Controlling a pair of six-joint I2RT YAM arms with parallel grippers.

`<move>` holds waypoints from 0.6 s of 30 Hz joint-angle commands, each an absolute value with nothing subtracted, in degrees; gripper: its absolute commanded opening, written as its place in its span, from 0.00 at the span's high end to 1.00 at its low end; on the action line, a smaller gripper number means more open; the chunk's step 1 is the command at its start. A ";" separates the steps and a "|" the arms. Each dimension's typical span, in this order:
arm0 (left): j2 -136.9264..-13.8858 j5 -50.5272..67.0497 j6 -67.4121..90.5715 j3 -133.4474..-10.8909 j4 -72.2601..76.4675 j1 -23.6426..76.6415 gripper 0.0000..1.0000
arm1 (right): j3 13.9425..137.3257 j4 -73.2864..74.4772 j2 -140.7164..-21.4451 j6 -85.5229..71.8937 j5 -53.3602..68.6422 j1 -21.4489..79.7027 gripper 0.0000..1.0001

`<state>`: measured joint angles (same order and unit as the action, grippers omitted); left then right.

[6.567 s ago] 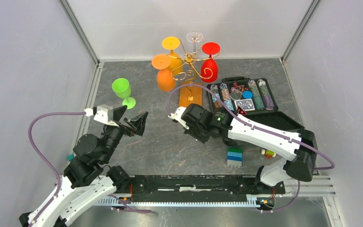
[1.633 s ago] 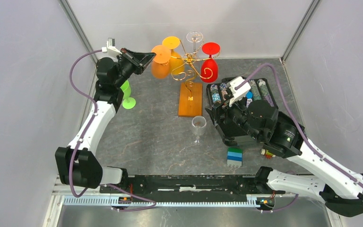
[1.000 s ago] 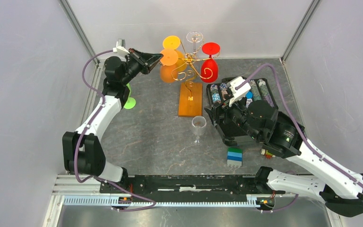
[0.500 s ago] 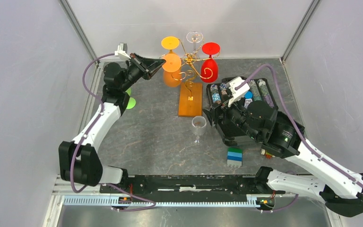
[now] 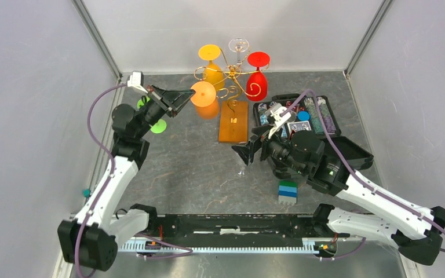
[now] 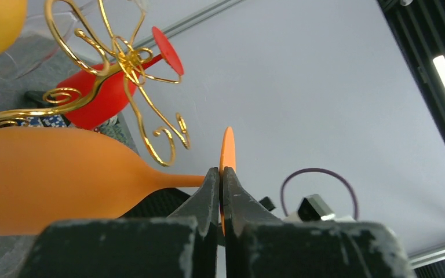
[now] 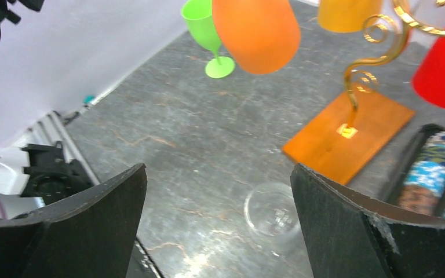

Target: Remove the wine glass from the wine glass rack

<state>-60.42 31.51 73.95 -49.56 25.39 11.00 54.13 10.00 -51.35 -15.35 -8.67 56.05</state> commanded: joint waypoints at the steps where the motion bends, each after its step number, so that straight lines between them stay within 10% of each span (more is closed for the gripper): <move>1: -51.84 25.92 80.34 -46.86 26.28 10.73 0.98 | 49.88 -4.80 -49.93 -24.45 -2.74 55.81 0.02; 18: -36.07 11.82 124.79 -31.38 40.83 10.72 0.98 | 38.98 -43.89 -56.25 -49.45 -6.18 55.82 0.02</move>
